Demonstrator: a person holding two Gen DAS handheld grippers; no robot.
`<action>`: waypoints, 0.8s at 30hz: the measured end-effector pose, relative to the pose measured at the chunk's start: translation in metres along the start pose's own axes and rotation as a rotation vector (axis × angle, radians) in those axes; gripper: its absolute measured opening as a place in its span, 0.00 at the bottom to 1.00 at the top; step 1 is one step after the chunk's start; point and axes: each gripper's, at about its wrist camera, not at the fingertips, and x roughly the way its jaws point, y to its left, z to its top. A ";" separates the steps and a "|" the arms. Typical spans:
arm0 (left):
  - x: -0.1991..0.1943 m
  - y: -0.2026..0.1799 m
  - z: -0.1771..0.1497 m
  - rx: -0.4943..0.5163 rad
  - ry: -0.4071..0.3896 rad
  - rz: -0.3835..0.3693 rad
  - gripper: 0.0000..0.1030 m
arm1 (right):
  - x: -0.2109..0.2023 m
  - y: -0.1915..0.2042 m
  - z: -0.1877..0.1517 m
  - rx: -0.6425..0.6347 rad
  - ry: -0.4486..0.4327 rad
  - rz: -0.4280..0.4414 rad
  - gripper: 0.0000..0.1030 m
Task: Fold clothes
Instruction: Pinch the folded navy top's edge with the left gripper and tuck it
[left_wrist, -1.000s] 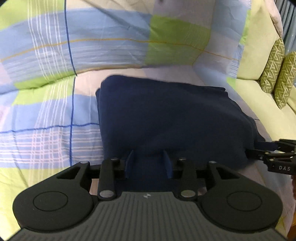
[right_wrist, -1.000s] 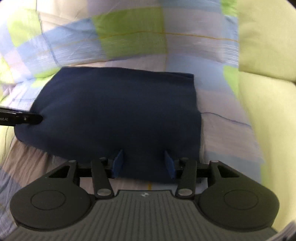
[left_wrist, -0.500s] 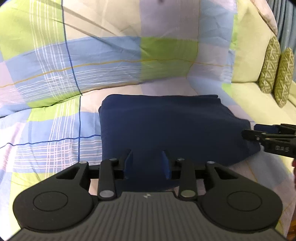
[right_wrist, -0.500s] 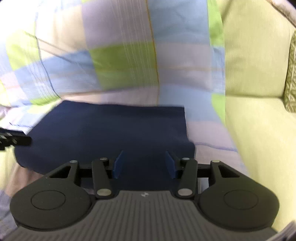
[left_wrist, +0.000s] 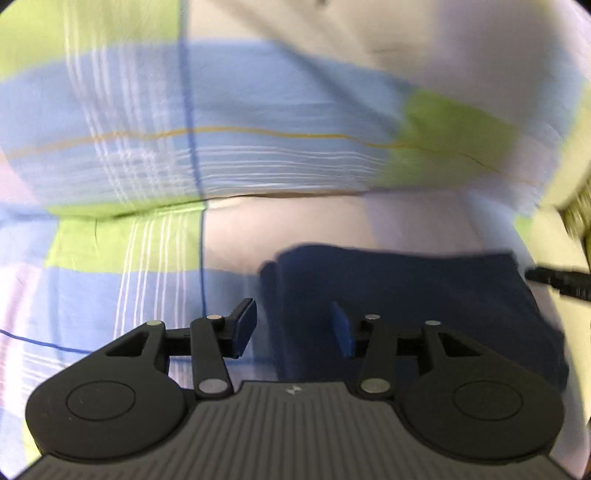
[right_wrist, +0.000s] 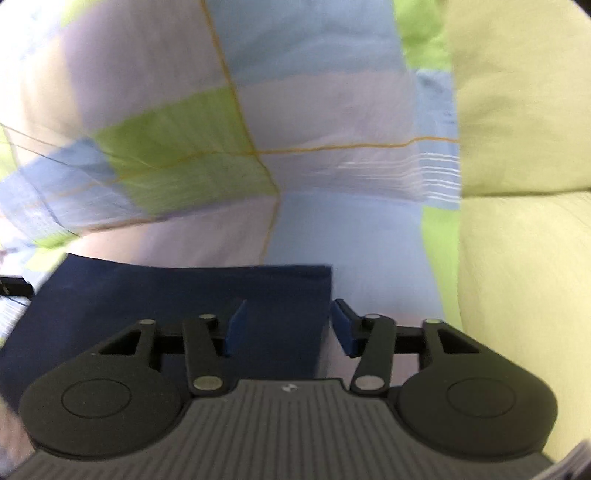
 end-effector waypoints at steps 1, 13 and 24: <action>0.005 0.004 0.003 -0.028 0.004 -0.016 0.49 | 0.009 -0.002 0.003 -0.017 0.008 0.001 0.32; 0.015 -0.001 -0.007 0.008 -0.070 -0.096 0.10 | 0.025 0.009 0.008 -0.200 -0.032 0.017 0.03; 0.029 -0.003 -0.020 0.022 -0.127 -0.011 0.15 | 0.048 0.022 0.013 -0.295 -0.036 -0.093 0.01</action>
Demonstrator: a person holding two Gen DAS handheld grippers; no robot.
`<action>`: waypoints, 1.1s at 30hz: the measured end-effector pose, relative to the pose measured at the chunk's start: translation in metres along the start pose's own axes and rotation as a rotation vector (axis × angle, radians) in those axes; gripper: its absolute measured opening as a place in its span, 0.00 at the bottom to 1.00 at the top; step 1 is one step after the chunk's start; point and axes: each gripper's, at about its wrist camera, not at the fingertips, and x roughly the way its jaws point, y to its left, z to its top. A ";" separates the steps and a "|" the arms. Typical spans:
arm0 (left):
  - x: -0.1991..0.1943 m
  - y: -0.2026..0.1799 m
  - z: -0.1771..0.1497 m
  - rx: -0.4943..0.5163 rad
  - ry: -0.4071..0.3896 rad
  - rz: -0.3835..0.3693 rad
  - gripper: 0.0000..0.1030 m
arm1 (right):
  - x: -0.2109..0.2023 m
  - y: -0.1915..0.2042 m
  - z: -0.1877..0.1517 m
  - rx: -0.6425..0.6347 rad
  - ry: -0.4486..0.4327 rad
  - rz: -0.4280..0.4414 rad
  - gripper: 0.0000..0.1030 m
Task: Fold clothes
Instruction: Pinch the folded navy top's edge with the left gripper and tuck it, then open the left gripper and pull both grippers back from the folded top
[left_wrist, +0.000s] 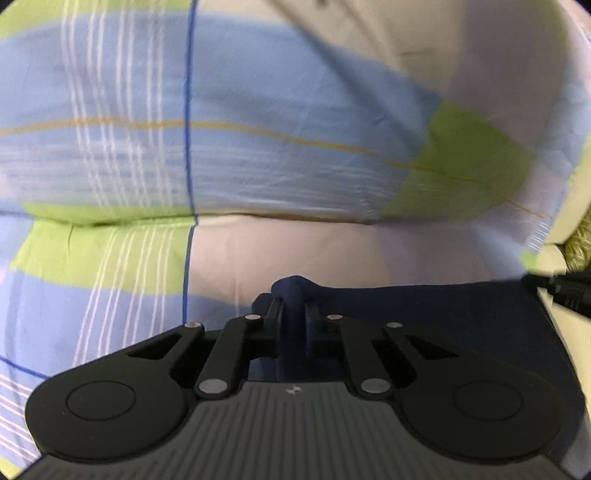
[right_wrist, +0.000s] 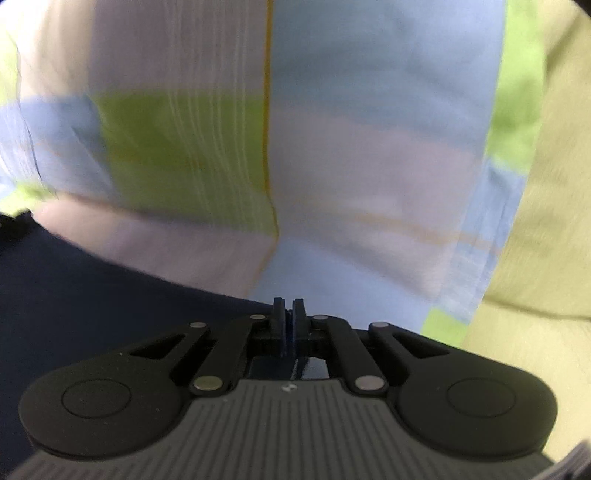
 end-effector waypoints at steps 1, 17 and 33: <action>0.003 0.000 0.002 0.002 0.018 0.000 0.18 | 0.006 0.002 -0.003 -0.004 0.009 -0.003 0.01; -0.047 -0.054 0.010 0.280 0.075 -0.018 0.32 | -0.071 0.049 0.015 0.046 -0.026 0.005 0.31; -0.103 -0.055 -0.020 0.094 0.051 0.037 0.41 | -0.107 0.035 -0.017 0.317 -0.025 -0.092 0.27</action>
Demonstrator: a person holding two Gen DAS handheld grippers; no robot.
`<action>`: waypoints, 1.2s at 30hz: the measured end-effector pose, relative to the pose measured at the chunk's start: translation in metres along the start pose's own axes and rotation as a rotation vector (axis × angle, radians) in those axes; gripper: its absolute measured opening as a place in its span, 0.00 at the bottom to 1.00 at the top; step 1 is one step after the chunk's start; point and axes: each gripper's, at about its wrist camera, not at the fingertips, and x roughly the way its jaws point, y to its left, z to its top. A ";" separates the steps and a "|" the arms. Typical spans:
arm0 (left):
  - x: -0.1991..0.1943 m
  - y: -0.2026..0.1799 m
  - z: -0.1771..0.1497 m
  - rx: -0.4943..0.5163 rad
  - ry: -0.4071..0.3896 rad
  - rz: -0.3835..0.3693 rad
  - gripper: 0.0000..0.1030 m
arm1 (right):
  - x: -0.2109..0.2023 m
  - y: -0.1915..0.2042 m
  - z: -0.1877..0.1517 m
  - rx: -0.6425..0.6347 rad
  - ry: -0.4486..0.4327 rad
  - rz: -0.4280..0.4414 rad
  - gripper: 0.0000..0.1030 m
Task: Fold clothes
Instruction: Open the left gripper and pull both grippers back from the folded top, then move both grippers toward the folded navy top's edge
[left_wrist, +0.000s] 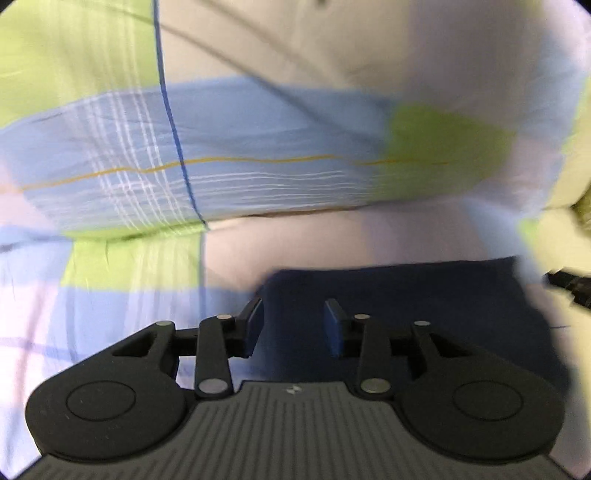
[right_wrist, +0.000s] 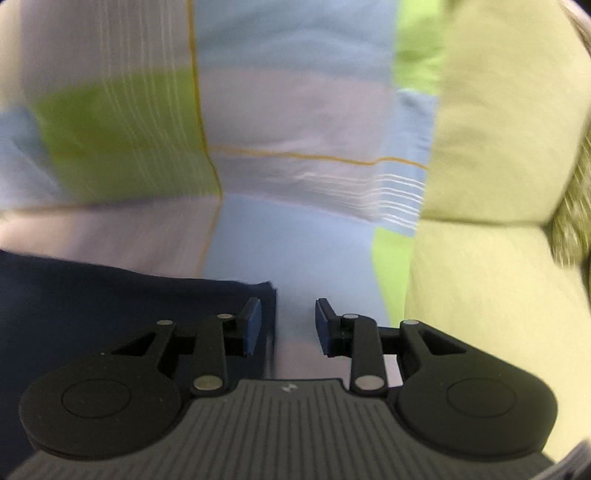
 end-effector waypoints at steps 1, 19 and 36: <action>-0.006 -0.004 -0.013 0.000 -0.017 -0.023 0.41 | -0.017 0.008 -0.010 -0.007 -0.021 0.040 0.27; -0.075 -0.082 -0.058 -0.086 0.092 0.224 0.68 | -0.121 0.012 -0.085 0.018 -0.030 0.122 0.51; -0.146 -0.118 -0.097 -0.097 0.173 0.278 0.72 | -0.229 -0.009 -0.109 0.114 -0.009 0.109 0.64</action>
